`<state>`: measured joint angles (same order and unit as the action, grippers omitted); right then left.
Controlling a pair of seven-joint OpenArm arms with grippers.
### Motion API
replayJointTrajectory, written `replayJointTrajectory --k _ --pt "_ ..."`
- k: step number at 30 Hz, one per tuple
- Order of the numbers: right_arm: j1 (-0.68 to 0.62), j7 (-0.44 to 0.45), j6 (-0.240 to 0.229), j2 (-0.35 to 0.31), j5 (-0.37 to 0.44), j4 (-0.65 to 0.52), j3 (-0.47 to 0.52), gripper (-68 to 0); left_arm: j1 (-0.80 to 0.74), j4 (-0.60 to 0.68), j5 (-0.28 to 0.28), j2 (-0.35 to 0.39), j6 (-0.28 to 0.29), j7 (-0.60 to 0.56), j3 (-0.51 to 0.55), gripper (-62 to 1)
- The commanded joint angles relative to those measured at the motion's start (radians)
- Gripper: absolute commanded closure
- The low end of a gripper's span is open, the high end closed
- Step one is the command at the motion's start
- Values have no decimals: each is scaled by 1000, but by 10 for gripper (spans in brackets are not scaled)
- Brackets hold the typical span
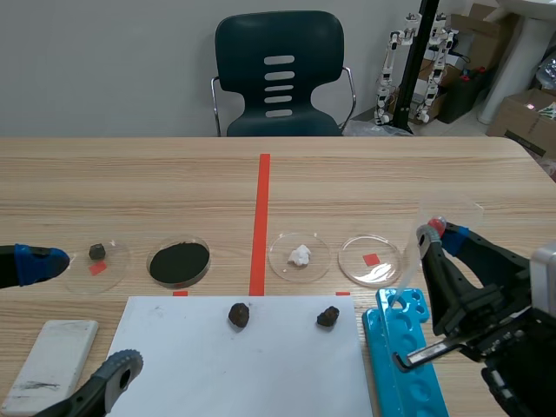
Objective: Pick up the dropper by the top with the right hand
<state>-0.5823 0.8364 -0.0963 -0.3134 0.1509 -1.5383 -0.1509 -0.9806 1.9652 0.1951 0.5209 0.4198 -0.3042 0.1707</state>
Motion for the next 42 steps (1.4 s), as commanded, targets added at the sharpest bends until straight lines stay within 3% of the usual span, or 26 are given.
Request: replayJointTrajectory --k 1,18,21,27,42 --pt "-21 15 0 -14 11 -50 18 -62 3 10 11 -3 -2 -17 -3 -622" --pt "-322 -56 0 -27 -21 -340 58 -62 3 10 11 -3 -2 -17 -3 -622" --pt "-383 -55 0 -27 -74 -376 58 -62 3 10 11 -3 -2 -17 -3 -622" --pt "-478 -43 -1 -27 -114 -407 58 -62 3 10 11 -3 -2 -17 -3 -622" --pt "-617 82 -3 -27 -108 -412 134 -62 3 10 11 -3 -2 -17 -3 -622"
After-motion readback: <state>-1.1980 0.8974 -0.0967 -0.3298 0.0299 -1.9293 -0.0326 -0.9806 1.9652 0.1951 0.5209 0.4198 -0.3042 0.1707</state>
